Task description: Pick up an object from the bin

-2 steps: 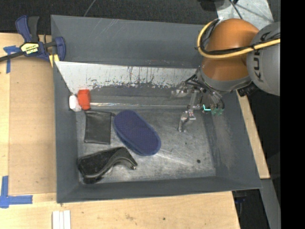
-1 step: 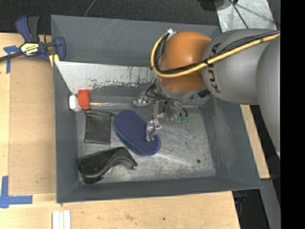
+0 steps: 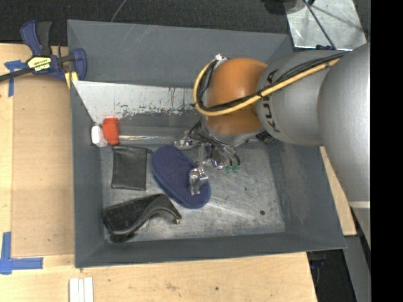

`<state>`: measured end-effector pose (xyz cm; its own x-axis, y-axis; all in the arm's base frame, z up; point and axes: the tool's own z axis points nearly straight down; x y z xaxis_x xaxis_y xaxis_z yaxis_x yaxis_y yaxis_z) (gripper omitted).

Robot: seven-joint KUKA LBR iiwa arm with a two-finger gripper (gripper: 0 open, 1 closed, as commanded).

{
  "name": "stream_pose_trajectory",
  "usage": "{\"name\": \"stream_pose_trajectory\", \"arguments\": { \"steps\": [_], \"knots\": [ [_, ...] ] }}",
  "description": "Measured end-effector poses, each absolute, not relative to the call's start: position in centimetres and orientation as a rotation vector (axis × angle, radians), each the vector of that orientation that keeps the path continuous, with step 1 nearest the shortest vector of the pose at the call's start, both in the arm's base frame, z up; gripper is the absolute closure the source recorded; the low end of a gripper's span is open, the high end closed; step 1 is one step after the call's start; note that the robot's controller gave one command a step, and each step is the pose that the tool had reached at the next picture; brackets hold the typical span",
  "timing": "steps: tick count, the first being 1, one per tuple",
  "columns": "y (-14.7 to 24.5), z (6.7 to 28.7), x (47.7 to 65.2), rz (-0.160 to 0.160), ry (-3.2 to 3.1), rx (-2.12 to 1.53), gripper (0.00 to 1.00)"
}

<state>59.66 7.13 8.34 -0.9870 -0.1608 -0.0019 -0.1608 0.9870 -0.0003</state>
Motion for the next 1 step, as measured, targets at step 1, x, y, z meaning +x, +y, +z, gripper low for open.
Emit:
{"name": "stream_pose_trajectory", "arguments": {
  "steps": [1],
  "knots": [
    [6.41,9.89,60.75,0.002,3.124,-0.284,0.00]
  ]
}}
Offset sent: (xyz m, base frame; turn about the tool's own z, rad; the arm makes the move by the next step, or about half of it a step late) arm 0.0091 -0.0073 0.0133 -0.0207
